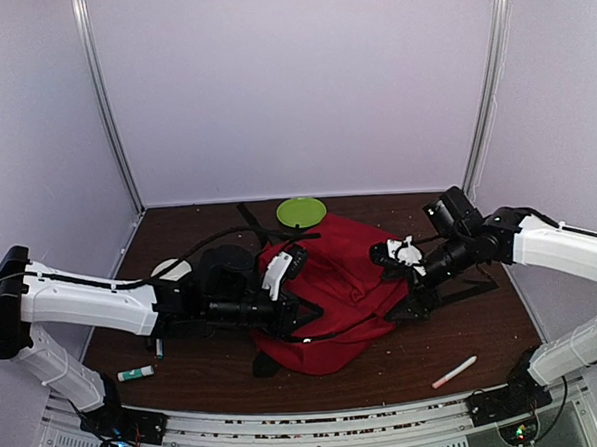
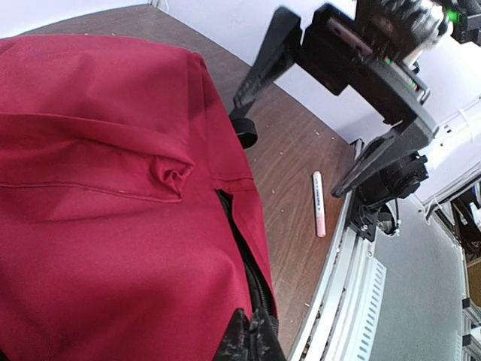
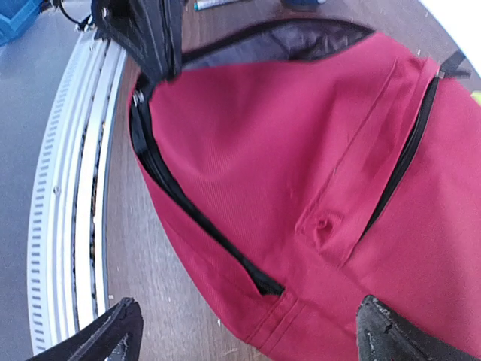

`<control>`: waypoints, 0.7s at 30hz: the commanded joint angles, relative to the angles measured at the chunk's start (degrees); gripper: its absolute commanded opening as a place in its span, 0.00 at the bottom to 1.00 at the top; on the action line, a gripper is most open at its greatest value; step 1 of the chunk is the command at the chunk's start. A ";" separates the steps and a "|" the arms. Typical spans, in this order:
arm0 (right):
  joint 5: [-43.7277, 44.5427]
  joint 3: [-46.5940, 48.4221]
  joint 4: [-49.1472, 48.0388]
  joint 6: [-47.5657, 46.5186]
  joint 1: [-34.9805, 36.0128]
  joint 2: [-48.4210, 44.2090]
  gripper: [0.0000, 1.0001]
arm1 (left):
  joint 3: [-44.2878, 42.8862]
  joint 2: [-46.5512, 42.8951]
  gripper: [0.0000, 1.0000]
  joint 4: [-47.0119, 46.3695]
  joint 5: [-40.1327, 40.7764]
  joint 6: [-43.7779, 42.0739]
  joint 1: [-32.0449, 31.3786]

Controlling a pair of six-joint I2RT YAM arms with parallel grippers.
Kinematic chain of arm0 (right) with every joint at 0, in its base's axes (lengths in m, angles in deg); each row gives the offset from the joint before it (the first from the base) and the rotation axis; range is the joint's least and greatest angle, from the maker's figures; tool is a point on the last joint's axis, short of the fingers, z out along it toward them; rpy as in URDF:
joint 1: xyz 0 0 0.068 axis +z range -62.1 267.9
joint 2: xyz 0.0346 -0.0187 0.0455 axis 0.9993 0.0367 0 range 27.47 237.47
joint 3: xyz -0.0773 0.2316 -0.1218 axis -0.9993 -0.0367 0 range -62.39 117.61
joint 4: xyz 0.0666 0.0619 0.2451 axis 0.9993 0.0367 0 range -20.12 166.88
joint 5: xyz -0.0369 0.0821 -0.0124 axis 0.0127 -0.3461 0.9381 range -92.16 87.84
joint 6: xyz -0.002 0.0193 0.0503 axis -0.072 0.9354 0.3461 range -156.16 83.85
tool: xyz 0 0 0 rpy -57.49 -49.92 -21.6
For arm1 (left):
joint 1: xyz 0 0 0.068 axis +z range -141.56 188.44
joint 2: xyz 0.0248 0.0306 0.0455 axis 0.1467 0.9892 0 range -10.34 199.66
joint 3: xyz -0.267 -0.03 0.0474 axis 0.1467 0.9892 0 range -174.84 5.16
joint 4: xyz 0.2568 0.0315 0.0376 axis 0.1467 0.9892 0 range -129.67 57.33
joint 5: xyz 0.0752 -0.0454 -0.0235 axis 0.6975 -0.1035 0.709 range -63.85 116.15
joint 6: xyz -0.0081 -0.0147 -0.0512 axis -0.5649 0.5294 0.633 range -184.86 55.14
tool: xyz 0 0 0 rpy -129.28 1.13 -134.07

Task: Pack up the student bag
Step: Pick up the largest pocket of the bag from the student bag.

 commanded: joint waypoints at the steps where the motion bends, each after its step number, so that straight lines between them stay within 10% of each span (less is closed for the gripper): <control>1: 0.97 0.77 -4.58 6.63 0.29 0.35 1.00 | -1.47 0.67 0.19 -1.87 -3.88 -1.97 0.24; 5: -6.25 0.08 -3.25 6.38 -0.15 2.64 1.00 | -6.06 1.08 0.33 9.99 -6.30 -8.88 0.05; 10: -7.33 2.28 2.30 2.92 0.32 3.53 0.81 | -12.14 4.87 0.30 20.89 -10.55 -17.98 0.05; 21: -10.14 0.19 -0.04 4.55 -4.84 3.21 0.77 | -21.62 12.46 0.22 29.66 -11.55 -26.25 -0.74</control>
